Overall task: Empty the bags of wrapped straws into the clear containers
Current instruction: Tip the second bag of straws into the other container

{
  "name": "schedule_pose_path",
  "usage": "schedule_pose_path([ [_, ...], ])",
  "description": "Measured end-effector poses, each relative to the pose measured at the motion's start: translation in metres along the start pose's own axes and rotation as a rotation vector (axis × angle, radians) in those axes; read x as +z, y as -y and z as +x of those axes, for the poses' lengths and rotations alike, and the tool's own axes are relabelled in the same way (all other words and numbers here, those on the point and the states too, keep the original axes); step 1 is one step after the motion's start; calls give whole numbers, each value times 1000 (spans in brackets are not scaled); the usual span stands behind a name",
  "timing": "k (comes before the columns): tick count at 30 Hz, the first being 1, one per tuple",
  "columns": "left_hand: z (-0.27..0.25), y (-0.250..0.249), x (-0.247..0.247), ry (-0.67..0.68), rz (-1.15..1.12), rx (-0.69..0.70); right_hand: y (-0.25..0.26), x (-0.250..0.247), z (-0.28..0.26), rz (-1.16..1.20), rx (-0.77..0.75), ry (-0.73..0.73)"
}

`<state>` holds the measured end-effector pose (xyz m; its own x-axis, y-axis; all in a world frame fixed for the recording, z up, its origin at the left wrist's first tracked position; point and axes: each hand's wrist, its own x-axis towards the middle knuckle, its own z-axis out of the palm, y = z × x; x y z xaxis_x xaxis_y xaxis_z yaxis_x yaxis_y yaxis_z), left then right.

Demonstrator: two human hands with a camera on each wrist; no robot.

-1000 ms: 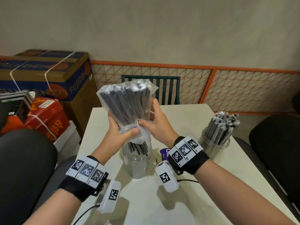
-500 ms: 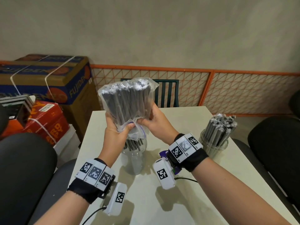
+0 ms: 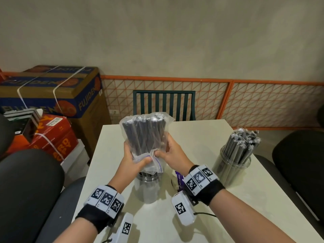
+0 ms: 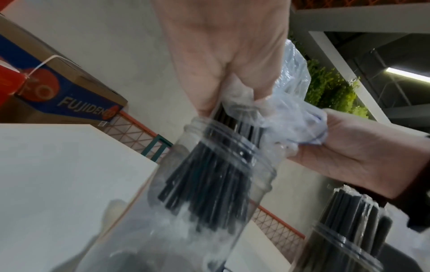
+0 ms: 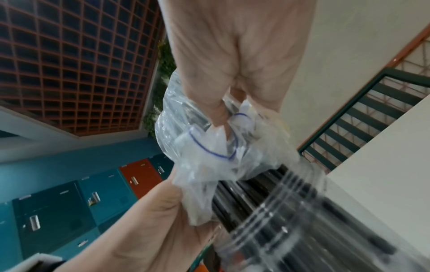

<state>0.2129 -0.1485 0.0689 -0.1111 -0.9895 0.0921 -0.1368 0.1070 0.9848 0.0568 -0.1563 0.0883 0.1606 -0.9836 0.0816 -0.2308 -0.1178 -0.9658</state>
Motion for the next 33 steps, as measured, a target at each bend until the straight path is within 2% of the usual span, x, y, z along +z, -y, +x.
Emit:
schedule_pose_path([
  [4, 2, -26, -24, 298, 35, -99, 14, -17, -2, -99, 11, 22],
  [7, 5, -48, -45, 368, 98, -159, 32, -32, -3, -124, 3, 75],
  [9, 4, -60, -54, 418, 91, -143, 42, -37, -4, -137, -5, 74],
  [12, -4, -76, -59, 594, 148, -123, 54, -38, -8, -117, -34, 72],
  [13, -7, -82, -60, 602, 138, -112, 57, -40, -9, -106, -49, 55],
  [16, -9, -94, -56, 415, -2, -66, 66, -39, -14, -113, -83, 18],
  [20, -18, -95, -40, 185, 30, -21, 75, -32, -20, -168, -93, 31],
  [23, -25, -103, -35, 19, -36, 75, 92, -32, -21, -127, -146, -39],
  [26, -32, -128, -30, -127, -44, 258, 113, -36, -29, -68, -233, -98],
  [28, -37, -145, -28, -156, -10, 336, 127, -41, -36, -2, -309, -183],
  [30, -41, -159, -29, -125, 7, 244, 138, -47, -44, 62, -363, -244],
  [33, -47, -166, -26, 75, 61, 34, 136, -53, -61, -130, -323, -269],
])
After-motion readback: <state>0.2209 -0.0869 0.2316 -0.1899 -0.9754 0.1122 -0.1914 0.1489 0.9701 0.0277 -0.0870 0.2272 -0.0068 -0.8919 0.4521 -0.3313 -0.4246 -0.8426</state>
